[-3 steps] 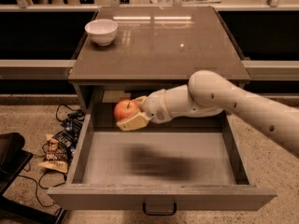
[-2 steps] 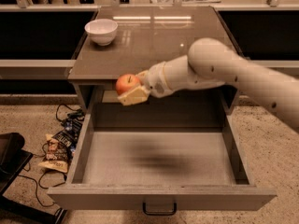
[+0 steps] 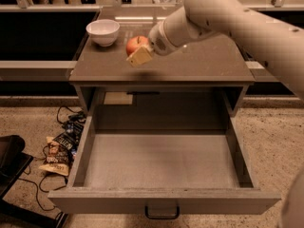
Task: Pick apple from top drawer and place on counter
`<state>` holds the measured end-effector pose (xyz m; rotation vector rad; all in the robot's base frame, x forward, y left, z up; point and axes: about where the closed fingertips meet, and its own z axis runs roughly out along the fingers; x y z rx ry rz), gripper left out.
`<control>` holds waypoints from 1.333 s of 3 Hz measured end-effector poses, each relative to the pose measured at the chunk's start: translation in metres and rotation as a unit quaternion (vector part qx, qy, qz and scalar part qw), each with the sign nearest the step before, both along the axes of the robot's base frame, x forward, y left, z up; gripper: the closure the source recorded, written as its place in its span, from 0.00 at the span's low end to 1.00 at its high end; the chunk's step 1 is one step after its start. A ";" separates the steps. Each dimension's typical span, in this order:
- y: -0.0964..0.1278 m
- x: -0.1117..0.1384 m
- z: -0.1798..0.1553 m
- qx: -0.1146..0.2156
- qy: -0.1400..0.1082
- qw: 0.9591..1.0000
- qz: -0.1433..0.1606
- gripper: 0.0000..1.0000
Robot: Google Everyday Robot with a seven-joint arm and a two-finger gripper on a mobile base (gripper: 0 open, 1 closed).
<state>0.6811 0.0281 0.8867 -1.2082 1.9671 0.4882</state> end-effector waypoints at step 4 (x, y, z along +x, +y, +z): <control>-0.104 0.047 -0.064 -0.004 0.073 0.981 -0.182 0.74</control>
Offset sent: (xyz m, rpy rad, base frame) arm 0.0647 -0.1271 -0.0710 -0.0450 0.1539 -0.4530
